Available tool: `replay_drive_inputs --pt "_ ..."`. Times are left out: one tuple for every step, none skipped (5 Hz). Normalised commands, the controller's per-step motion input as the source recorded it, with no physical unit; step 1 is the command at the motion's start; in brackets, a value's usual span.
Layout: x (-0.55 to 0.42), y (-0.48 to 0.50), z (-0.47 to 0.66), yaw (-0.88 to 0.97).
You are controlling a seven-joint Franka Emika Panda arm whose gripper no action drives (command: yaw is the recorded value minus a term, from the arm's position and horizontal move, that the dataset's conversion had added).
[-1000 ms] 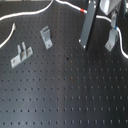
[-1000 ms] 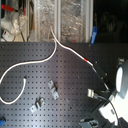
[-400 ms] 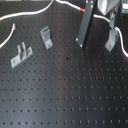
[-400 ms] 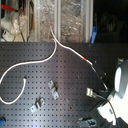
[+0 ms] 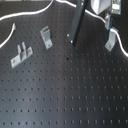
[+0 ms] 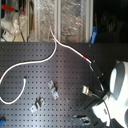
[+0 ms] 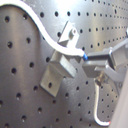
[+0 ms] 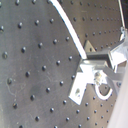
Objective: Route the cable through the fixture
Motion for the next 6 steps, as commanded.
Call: replay_drive_inputs --pt "-0.003 0.005 0.00 0.38" --pt "0.004 -0.001 0.01 0.00" --pt "-0.057 -0.044 0.23 0.03" --pt "-0.047 -0.047 0.17 0.05" --pt "0.003 -0.005 0.01 0.00" --pt "-0.092 -0.151 0.20 0.00"
